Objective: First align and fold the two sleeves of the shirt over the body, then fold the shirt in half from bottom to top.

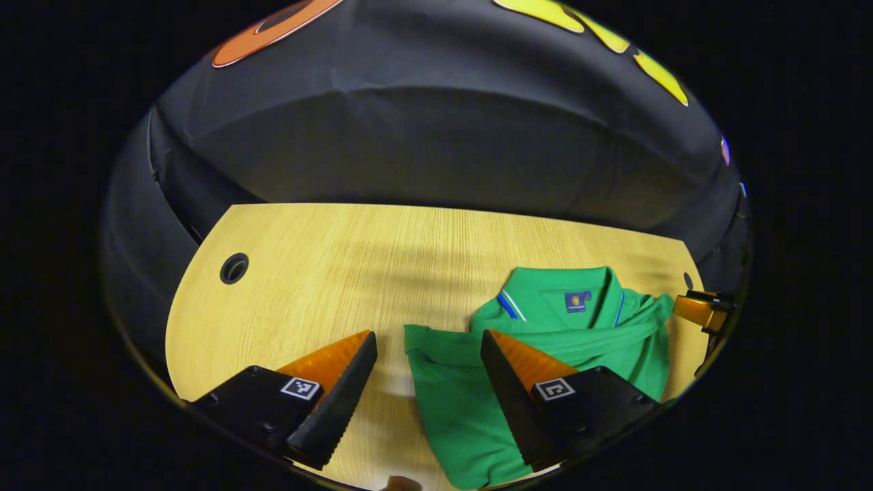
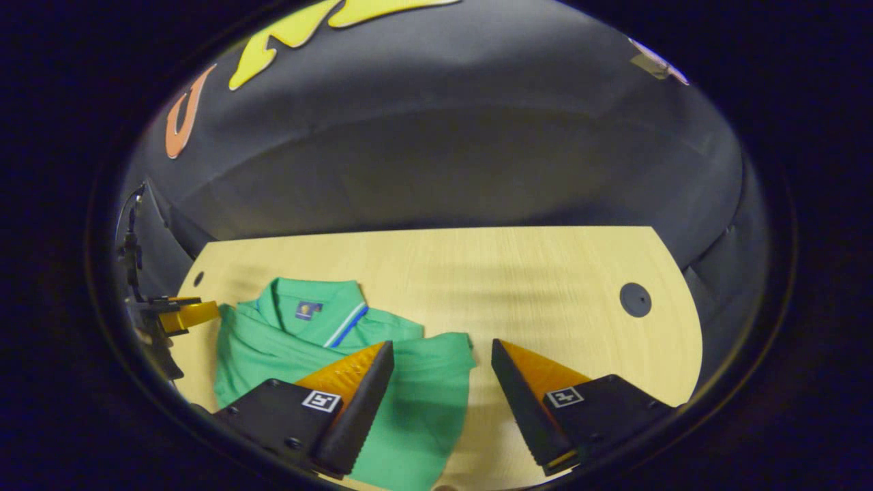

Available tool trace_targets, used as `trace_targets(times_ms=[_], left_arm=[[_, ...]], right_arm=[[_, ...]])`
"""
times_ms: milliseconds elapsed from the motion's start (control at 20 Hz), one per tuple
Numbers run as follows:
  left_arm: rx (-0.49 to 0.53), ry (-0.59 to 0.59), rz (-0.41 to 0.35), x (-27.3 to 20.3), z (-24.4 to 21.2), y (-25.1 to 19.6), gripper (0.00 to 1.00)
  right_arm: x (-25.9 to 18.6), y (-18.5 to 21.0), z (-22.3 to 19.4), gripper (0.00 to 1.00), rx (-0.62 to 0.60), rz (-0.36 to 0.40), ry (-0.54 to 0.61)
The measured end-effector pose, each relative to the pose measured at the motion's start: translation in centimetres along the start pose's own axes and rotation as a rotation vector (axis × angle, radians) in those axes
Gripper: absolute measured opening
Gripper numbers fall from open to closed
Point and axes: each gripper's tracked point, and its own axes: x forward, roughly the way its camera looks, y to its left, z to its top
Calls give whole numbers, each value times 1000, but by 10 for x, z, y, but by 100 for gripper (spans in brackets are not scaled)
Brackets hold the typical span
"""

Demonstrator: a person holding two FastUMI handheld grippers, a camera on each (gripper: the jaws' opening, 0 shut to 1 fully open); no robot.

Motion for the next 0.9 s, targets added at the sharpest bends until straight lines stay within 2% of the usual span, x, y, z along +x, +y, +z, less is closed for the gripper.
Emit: trace_targets(times_ms=[50,150,200,300,350,400,450,500,600,650,700,900], left_arm=[[-1,-17,-2,-11,6,0,98],[7,-64,10,-39,19,2,99],[16,-95,11,-57,30,4,98],[39,-168,18,-95,51,7,100],[54,-206,22,-115,61,7,98],[68,-245,20,-136,69,7,98],[77,-286,7,-158,76,3,98],[86,-324,-5,-181,82,0,98],[92,-403,3,-226,92,4,98],[93,-443,1,-247,93,2,98],[94,-470,4,-270,92,2,98],[95,-535,0,-340,65,2,98]], right_arm=[[-14,-1,7,91,-15,-20,-27],[-46,2,21,98,-49,-56,-85],[-66,9,27,98,-62,-60,-110],[-109,15,40,94,-84,-89,-165],[-132,19,49,98,-87,-99,-201],[-156,24,56,94,-83,-112,-240],[-181,29,61,97,-75,-115,-276],[-206,36,62,94,-68,-119,-306],[-254,47,62,94,-48,-127,-366],[-276,53,60,97,-48,-131,-395],[-298,58,55,94,-47,-143,-422],[-368,82,23,97,-55,-173,-500]])
